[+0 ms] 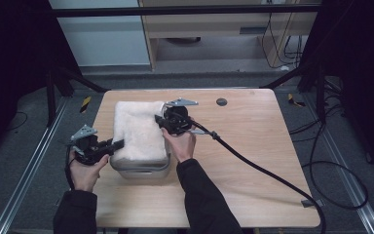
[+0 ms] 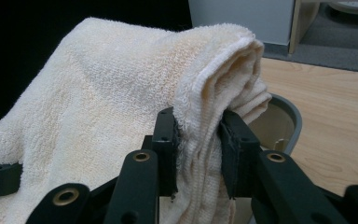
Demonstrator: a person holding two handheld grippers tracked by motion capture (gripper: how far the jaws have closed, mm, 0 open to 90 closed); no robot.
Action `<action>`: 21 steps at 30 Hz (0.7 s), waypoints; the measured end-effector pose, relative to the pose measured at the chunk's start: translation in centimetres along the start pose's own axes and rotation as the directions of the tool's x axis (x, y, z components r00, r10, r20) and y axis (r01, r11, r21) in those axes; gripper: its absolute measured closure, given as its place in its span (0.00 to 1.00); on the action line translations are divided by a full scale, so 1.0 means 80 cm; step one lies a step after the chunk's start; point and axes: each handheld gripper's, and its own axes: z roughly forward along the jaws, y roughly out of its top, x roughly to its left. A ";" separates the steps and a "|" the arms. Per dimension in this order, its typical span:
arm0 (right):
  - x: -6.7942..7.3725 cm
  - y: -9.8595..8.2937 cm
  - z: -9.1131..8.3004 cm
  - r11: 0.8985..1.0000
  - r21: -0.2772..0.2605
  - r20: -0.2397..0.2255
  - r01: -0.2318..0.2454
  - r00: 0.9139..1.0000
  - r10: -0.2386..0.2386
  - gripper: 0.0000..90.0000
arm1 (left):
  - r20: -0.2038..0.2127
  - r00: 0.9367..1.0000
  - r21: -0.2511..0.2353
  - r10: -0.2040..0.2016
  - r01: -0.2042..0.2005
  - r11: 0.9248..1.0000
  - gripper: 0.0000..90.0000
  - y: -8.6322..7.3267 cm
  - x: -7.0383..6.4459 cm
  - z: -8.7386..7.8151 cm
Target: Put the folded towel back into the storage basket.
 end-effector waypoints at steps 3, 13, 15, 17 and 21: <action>-0.001 -0.005 0.006 1.000 0.013 0.007 0.003 1.000 -0.003 0.78 | -0.006 1.000 0.019 0.002 -0.002 1.000 0.77 -0.004 0.002 0.006; -0.003 -0.019 0.021 0.999 0.049 0.037 0.011 0.999 -0.013 0.78 | -0.030 0.999 0.070 0.010 -0.008 0.998 0.77 -0.013 0.008 0.022; -0.004 -0.023 0.025 0.998 0.057 0.041 0.006 0.999 -0.009 0.77 | -0.035 0.999 0.080 0.010 -0.007 0.997 0.77 -0.015 0.009 0.025; -0.005 -0.026 0.029 0.998 0.064 0.043 0.005 0.999 -0.008 0.77 | -0.048 0.999 0.093 0.018 -0.014 0.996 0.77 -0.016 0.009 0.028; -0.005 -0.032 0.035 0.997 0.078 0.056 0.013 0.998 -0.018 0.77 | -0.074 0.996 0.115 0.050 -0.042 0.993 0.77 -0.017 0.006 0.034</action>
